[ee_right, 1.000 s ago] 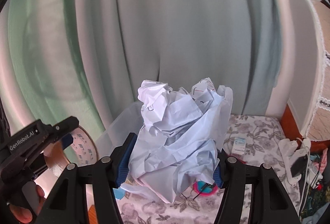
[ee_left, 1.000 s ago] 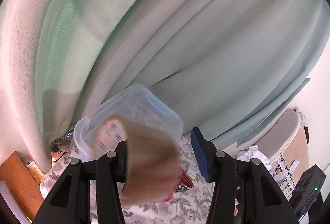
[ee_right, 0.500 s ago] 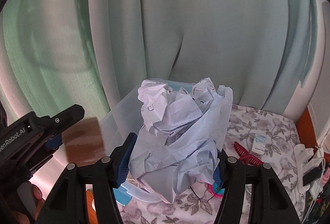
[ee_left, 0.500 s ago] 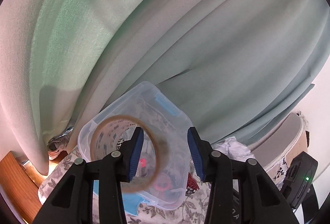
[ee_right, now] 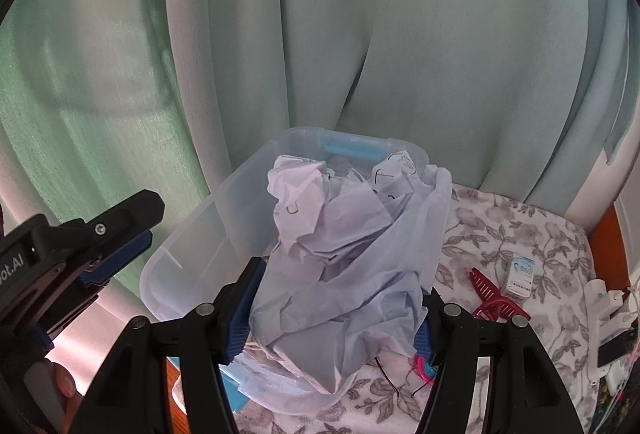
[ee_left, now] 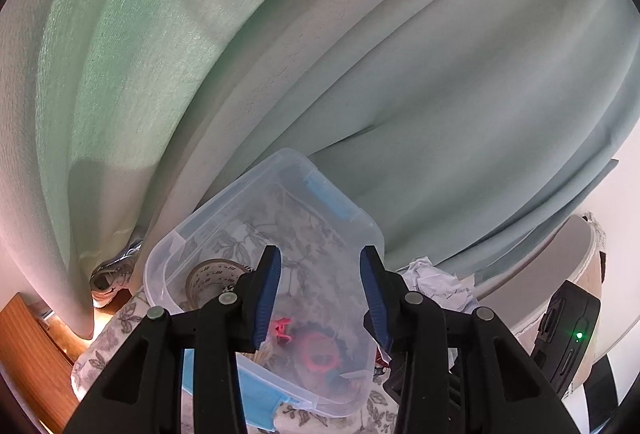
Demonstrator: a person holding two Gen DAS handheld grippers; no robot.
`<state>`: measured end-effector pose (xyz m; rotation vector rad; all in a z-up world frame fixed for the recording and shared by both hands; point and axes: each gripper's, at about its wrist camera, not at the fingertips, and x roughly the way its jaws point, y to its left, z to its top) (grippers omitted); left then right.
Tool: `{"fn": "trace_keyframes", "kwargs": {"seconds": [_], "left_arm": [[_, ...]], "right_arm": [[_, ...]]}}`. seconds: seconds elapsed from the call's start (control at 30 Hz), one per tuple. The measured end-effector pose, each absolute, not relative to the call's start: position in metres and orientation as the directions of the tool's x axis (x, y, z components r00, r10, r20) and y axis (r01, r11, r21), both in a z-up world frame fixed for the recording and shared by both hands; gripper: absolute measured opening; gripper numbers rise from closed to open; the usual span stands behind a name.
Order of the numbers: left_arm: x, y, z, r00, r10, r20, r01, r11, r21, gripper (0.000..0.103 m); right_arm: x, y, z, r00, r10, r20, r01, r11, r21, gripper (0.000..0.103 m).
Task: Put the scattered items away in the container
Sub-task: 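Carry tape roll and crumpled paper into the clear box and open both tools, then move both tools back toward the headband and toy car on the bed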
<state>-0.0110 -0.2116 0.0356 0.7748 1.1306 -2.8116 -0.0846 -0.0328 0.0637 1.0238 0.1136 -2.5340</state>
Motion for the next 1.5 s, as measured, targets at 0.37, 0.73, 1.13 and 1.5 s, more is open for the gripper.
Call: {"fn": "trace_keyframes", "kwargs": {"seconds": [0.37,0.73,1.13,1.5], "left_arm": [[-0.012,-0.214,0.031,-0.853,0.163,-0.495,0.242,-0.717,-0.654,0.064],[-0.015,-0.204,0.039,-0.851,0.166,-0.499,0.232,-0.734,-0.639,0.065],[-0.003,-0.146,0.075,-0.855,0.164,-0.492,0.159,-0.821,-0.549,0.072],[0.011,-0.051,0.089,-0.827,0.213,-0.520,0.034,-0.905,-0.423,0.073]], "right_arm": [[-0.072,-0.032,0.047,-0.599,-0.367,-0.712,0.404,-0.906,0.127,0.082],[-0.072,-0.013,0.052,-0.618,-0.401,-0.676,0.399,-0.901,0.170,0.083],[-0.054,0.066,0.063,-0.690,-0.395,-0.607,0.282,-0.919,0.277,0.083],[-0.013,0.147,0.064,-0.754,-0.358,-0.551,0.193,-0.922,0.336,0.083]]}}
